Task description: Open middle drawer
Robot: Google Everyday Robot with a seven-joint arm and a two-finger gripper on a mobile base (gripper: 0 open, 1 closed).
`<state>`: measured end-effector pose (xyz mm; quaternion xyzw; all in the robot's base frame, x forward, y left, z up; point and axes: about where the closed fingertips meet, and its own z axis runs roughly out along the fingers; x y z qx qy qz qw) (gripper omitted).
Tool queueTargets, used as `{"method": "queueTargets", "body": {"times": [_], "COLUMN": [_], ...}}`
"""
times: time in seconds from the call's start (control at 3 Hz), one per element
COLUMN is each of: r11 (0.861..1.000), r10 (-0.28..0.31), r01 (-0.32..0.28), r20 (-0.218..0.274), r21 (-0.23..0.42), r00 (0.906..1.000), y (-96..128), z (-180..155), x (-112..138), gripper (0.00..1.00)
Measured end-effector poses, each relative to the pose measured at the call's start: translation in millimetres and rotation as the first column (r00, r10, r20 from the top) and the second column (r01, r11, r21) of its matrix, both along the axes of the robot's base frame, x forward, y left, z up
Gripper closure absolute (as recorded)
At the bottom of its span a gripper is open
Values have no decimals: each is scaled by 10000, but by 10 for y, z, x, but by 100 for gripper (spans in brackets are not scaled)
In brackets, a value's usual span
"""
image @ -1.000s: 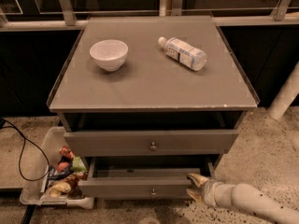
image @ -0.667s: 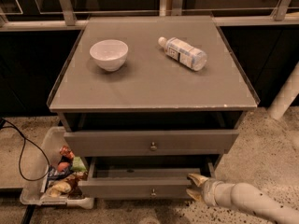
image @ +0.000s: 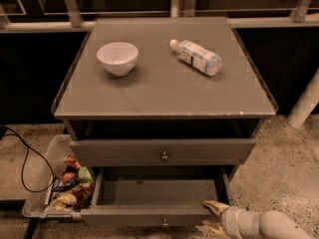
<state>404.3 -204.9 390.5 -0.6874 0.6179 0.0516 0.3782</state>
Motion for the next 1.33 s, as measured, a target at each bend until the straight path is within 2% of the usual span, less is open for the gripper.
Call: {"method": "queueTargets", "body": {"times": [0.33, 0.67, 1.0, 1.33], "r11": [10000, 10000, 10000, 10000], "r10": [0, 1, 1, 1], "r01": [0, -1, -1, -1], "r20": [0, -1, -1, -2], "r21": [1, 1, 1, 4], "r00": [10000, 10000, 10000, 10000], "y": [2, 3, 3, 3], "z": [46, 64, 64, 64], "x": [3, 3, 3, 3], "gripper": [86, 100, 81, 58]}}
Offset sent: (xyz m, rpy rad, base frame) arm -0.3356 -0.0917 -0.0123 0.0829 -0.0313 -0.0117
